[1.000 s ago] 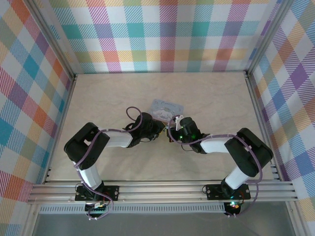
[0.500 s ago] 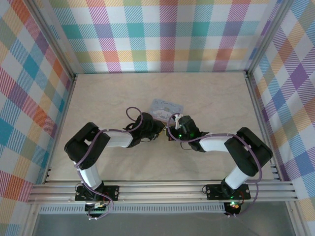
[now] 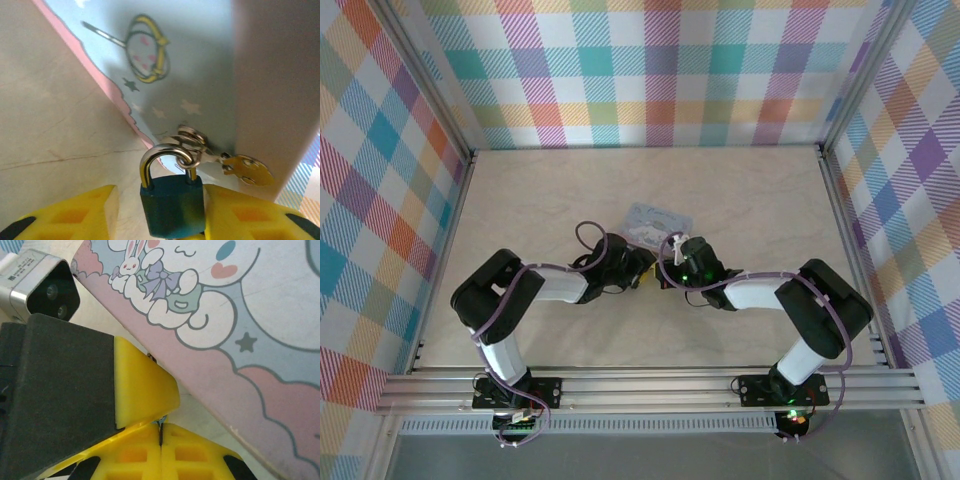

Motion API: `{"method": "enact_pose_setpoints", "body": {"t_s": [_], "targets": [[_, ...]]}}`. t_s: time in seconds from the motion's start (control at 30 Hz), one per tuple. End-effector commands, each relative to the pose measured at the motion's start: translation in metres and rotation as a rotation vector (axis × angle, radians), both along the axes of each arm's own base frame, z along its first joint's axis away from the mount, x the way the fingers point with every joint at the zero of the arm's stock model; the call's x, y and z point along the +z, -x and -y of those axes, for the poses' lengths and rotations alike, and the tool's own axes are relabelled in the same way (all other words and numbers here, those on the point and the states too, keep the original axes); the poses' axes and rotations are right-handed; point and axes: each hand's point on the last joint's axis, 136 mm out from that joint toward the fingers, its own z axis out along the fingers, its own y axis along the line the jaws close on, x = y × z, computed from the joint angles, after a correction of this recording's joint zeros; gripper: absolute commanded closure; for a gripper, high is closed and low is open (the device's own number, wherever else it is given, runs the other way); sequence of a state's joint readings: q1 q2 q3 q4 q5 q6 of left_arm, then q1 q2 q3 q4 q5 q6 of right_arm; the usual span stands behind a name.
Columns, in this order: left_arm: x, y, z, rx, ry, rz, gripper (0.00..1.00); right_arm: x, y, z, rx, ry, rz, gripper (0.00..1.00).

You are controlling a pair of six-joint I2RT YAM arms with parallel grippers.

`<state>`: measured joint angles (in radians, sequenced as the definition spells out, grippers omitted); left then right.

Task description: Unlock the padlock with the key

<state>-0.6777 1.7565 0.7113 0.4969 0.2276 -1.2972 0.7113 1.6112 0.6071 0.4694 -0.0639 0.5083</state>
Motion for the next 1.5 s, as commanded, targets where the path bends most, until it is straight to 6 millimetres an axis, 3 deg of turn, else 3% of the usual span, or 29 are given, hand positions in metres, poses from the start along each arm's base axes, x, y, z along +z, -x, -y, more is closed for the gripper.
{"method": "enact_pose_setpoints", "body": {"t_s": [0.0,0.23,0.47,0.87,1.13,1.3,1.47], "targets": [[0.006,0.007,-0.012,-0.005,0.009,0.001,0.49,0.006,0.000,-0.004,0.019,-0.012,0.039,1.00],[0.034,0.001,-0.028,0.029,0.049,0.081,0.25,0.003,0.003,-0.005,0.019,-0.028,0.005,1.00],[0.059,0.000,-0.038,0.049,0.155,0.188,0.20,0.013,0.005,-0.012,-0.007,-0.093,-0.084,1.00],[0.043,0.004,-0.035,0.119,0.325,0.109,0.31,0.017,0.015,-0.019,-0.123,-0.227,-0.344,1.00],[0.031,0.003,-0.027,0.140,0.356,0.074,0.36,0.022,0.014,-0.021,-0.177,-0.308,-0.417,1.00],[0.031,0.003,-0.016,0.132,0.376,0.070,0.44,0.021,0.014,-0.021,-0.183,-0.309,-0.430,1.00],[0.027,0.002,-0.011,0.137,0.392,0.055,0.59,0.022,0.014,-0.020,-0.188,-0.312,-0.431,1.00]]}}
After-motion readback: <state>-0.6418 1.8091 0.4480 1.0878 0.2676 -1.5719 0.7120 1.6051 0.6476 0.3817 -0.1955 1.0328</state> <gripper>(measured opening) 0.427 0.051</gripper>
